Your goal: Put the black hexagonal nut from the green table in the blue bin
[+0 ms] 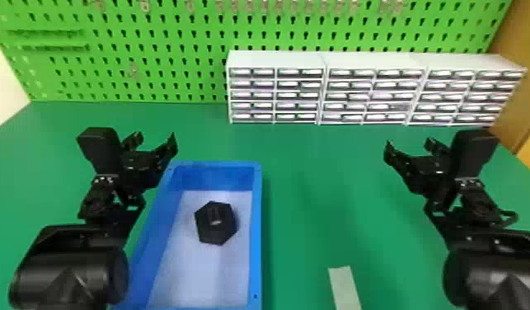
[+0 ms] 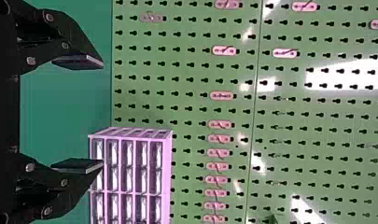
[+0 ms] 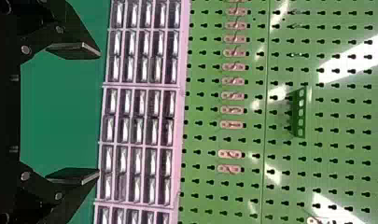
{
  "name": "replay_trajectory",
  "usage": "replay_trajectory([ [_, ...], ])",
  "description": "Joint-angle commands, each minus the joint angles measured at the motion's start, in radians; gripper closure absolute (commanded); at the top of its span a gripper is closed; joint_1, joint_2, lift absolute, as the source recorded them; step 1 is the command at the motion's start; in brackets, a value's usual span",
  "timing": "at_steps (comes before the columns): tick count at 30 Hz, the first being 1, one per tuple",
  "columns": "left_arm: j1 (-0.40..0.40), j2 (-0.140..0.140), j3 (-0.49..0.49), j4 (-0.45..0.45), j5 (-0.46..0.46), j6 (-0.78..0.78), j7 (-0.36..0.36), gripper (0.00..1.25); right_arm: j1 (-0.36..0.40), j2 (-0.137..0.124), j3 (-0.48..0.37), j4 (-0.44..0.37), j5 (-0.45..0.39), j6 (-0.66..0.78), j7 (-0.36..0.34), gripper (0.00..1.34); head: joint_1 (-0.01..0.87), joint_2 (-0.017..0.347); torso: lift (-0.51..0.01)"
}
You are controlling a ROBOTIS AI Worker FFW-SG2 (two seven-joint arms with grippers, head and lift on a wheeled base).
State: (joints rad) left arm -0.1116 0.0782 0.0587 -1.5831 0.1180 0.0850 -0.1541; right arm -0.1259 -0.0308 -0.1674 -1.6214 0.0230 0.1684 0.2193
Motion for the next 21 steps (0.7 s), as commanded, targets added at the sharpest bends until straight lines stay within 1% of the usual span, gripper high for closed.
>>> replay_trajectory([
  [1, 0.000, 0.000, 0.001, 0.000, -0.001, -0.001, 0.001, 0.50, -0.001, 0.000, 0.000, 0.000, 0.000, 0.000, 0.000, 0.38, 0.686, 0.052, -0.097],
  [21, 0.001, 0.000, 0.003, 0.000, -0.001, -0.001, -0.001, 0.50, -0.001, 0.005, 0.000, 0.000, 0.000, 0.000, 0.000, 0.38, 0.686, 0.052, -0.097],
])
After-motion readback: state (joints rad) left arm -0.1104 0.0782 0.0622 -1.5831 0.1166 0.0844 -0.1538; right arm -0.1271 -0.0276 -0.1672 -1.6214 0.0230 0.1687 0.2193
